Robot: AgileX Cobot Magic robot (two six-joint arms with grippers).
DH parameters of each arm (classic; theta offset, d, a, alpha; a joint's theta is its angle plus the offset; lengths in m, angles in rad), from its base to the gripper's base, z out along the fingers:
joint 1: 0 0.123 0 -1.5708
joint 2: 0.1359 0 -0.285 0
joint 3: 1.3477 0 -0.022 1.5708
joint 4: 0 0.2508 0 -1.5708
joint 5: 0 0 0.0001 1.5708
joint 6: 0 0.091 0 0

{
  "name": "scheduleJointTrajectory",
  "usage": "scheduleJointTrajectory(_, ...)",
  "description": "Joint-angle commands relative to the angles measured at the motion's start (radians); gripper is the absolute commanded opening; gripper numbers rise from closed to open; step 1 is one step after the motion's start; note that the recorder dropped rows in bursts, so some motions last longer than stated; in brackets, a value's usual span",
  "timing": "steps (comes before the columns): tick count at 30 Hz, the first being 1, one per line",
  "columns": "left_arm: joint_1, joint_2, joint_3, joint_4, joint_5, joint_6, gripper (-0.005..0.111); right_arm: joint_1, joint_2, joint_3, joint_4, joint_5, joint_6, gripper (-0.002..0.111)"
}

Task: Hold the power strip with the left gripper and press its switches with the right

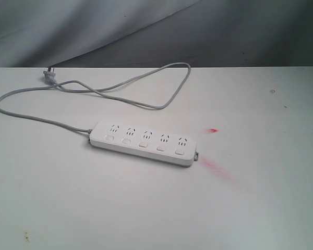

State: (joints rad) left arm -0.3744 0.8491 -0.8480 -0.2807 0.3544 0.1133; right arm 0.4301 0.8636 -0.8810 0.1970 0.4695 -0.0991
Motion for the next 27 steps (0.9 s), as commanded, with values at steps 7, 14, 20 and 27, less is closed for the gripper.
scheduleJointTrajectory(7,-0.008,0.4,-0.204,-0.003,0.257,0.184,0.0,0.029,0.342,-0.097,0.122,0.065,-0.253,0.0)
scheduleJointTrajectory(14,-0.008,0.577,-0.213,-0.102,0.211,0.31,0.0,0.097,0.491,-0.104,0.205,0.04,-0.392,0.0)
scheduleJointTrajectory(20,-0.008,0.716,-0.215,-0.315,0.279,0.539,0.0,0.099,0.612,-0.209,0.207,0.172,-0.394,0.0)
scheduleJointTrajectory(27,0.021,0.821,-0.217,-0.312,0.275,0.576,0.0,0.094,0.715,-0.268,0.207,0.217,-0.427,0.0)
